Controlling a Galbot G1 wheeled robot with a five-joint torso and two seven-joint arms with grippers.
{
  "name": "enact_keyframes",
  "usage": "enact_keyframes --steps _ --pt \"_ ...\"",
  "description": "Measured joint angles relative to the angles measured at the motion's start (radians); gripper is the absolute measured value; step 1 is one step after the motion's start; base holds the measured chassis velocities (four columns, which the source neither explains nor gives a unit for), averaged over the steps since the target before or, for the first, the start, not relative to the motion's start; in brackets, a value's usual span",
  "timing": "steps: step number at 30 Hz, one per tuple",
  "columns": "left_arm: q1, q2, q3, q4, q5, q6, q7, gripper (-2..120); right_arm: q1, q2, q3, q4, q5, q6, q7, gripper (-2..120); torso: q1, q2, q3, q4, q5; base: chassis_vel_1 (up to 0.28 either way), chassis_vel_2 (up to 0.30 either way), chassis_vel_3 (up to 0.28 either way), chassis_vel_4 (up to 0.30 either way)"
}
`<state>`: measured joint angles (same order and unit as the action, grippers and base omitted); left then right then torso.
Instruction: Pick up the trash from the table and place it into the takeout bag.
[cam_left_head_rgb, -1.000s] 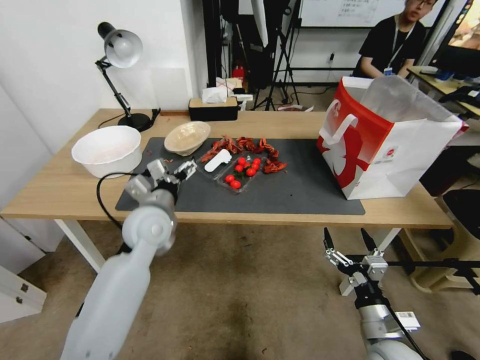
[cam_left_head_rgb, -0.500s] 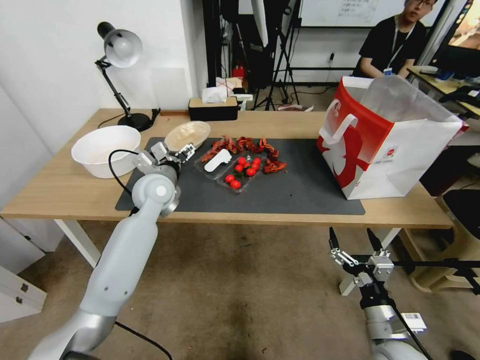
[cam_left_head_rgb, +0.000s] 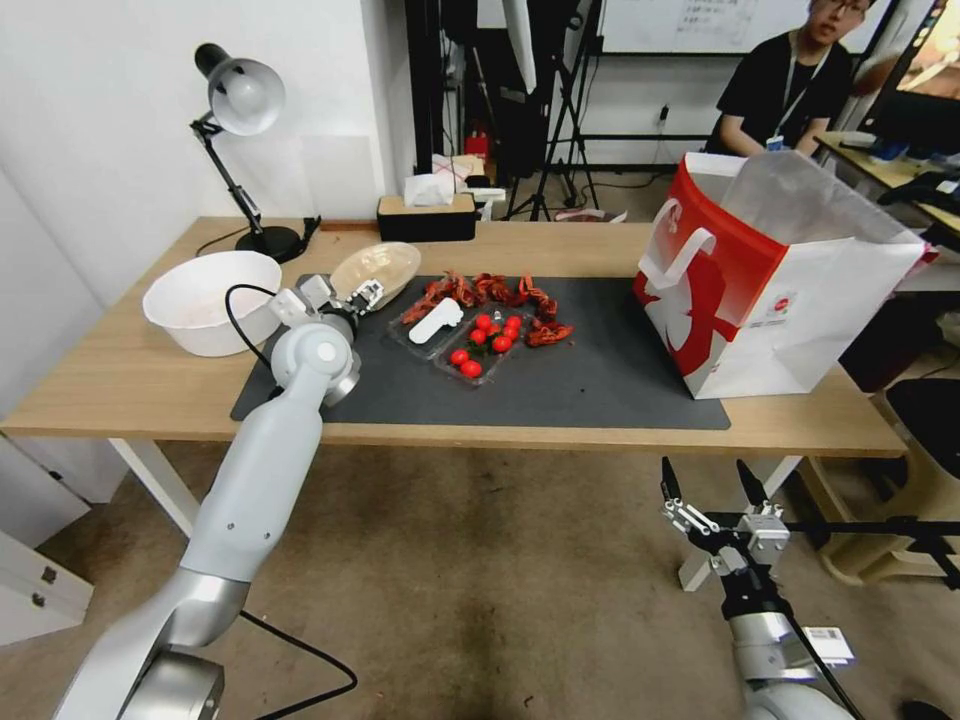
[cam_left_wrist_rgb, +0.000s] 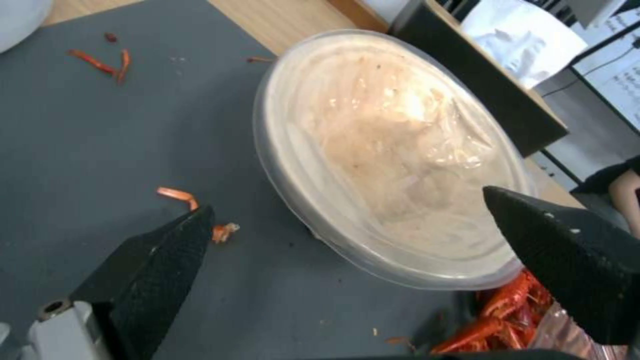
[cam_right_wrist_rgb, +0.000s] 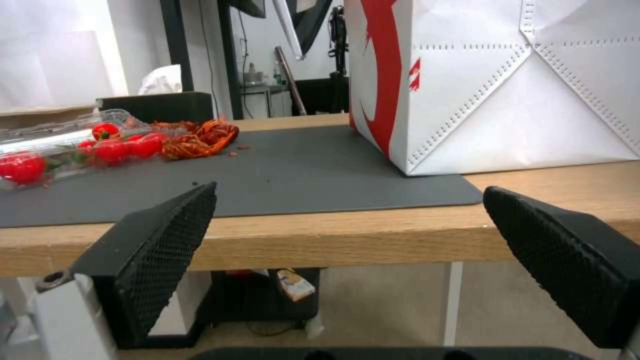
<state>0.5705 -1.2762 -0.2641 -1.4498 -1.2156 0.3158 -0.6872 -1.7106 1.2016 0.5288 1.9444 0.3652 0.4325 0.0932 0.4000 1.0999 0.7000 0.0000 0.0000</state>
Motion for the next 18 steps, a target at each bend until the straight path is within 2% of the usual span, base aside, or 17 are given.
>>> enact_keyframes --steps 3,5,6,9,10,13,14,17,18 --pt "-0.003 0.001 0.000 0.005 -0.003 0.001 -0.005 95 0.000 0.000 0.000 0.000 0.000 0.000 0.000 100 0.000 0.000 0.000 0.0000 -0.0001 0.000 0.000 0.000 0.000" --pt "-0.003 0.004 0.000 0.008 -0.004 0.002 -0.006 83 -0.001 -0.001 0.000 0.000 0.000 0.000 0.000 100 0.000 0.000 0.000 0.0000 -0.0001 0.000 0.000 0.000 0.000" --pt "-0.003 0.004 0.000 0.008 -0.004 0.002 -0.006 83 -0.001 -0.001 0.000 0.000 0.000 0.000 0.000 100 0.000 0.000 0.000 0.0000 -0.0001 0.000 0.000 0.000 0.000" --pt "-0.003 0.006 0.000 0.012 -0.008 0.002 -0.004 69 -0.003 -0.001 0.002 0.000 0.000 0.002 0.000 100 0.000 0.000 0.000 0.0000 -0.0001 0.000 0.000 0.000 0.000" --pt "-0.003 0.006 0.000 0.012 -0.008 0.002 -0.004 69 -0.003 -0.001 0.002 0.000 0.000 0.002 0.000 100 0.000 0.000 0.000 0.0000 -0.0001 0.000 0.000 0.000 0.000" --pt "-0.003 0.006 0.001 0.014 -0.009 0.001 0.000 54 -0.003 -0.001 0.003 0.001 0.000 0.002 -0.001 100 0.000 0.000 0.000 0.0000 -0.0001 0.000 0.000 0.000 0.000" --pt "-0.003 0.006 0.001 0.014 -0.009 0.001 0.000 54 -0.003 -0.001 0.003 0.001 0.000 0.002 -0.001 100 0.000 0.000 0.000 0.0000 -0.0001 0.000 0.000 0.000 0.000" --pt "-0.002 0.006 0.002 0.013 -0.010 -0.002 0.005 40 -0.004 0.000 0.003 0.003 -0.001 0.002 -0.001 100 0.000 0.000 0.000 0.0000 -0.0001 0.000 0.000 0.000 0.000" --pt "-0.002 0.006 0.002 0.013 -0.010 -0.002 0.005 40 -0.004 0.000 0.003 0.003 -0.001 0.002 -0.001 100 0.000 0.000 0.000 0.0000 -0.0001 0.000 0.000 0.000 0.000"
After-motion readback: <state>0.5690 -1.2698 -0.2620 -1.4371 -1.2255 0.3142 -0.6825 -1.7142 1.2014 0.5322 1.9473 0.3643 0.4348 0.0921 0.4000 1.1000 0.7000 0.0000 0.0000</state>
